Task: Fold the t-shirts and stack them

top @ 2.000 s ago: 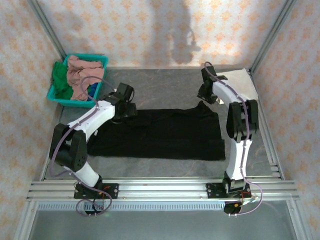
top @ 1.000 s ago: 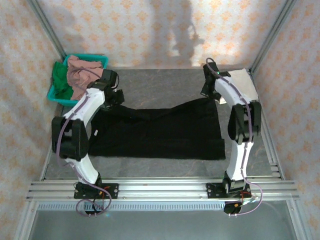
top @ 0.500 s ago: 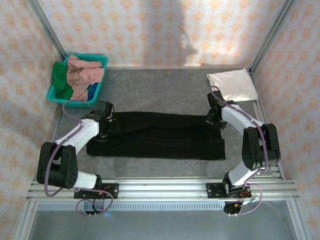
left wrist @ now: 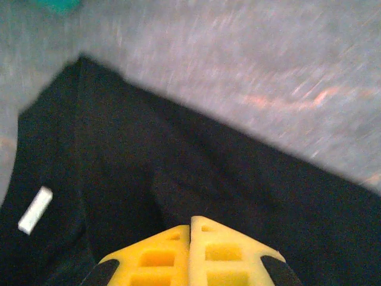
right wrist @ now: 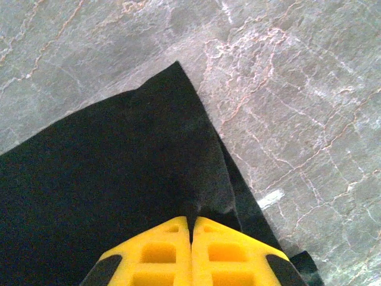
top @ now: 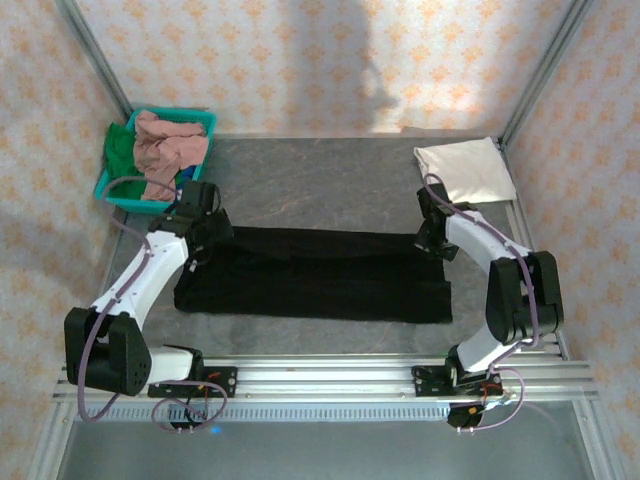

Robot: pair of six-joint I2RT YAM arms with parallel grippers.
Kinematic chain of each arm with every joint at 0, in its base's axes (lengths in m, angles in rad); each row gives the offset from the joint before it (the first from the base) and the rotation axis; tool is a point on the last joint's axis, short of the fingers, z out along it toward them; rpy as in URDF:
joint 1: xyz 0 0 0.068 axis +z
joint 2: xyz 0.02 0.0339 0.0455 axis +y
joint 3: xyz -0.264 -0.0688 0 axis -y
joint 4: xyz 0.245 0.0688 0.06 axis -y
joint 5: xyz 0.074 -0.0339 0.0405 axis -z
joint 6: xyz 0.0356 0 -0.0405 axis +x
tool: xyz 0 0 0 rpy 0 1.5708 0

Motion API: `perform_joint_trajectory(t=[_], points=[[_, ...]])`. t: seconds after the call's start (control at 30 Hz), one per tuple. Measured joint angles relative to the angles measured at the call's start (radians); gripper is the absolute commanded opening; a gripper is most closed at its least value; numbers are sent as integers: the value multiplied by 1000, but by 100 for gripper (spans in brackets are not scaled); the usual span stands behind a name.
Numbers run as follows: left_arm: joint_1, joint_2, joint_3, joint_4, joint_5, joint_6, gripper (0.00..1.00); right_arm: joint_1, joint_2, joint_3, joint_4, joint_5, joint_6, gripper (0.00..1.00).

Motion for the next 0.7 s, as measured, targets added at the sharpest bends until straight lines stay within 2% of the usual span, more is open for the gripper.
perform_joint_trajectory(t=[0.2, 0.33, 0.43, 0.6, 0.7], points=[[0, 97, 193, 3, -16, 25, 0, -32, 33, 159, -12, 4, -5, 3], [0, 130, 210, -1, -15, 30, 0, -32, 47, 230, 9, -5, -12, 3], [0, 80, 142, 10, -15, 29, 0, -32, 42, 189, 26, -12, -12, 4], [0, -108, -114, 13, -2, 10, 0, -32, 22, 24, 32, -33, -11, 4], [0, -161, -226, 15, 12, -14, 0, -32, 22, -26, 29, -42, -10, 4]])
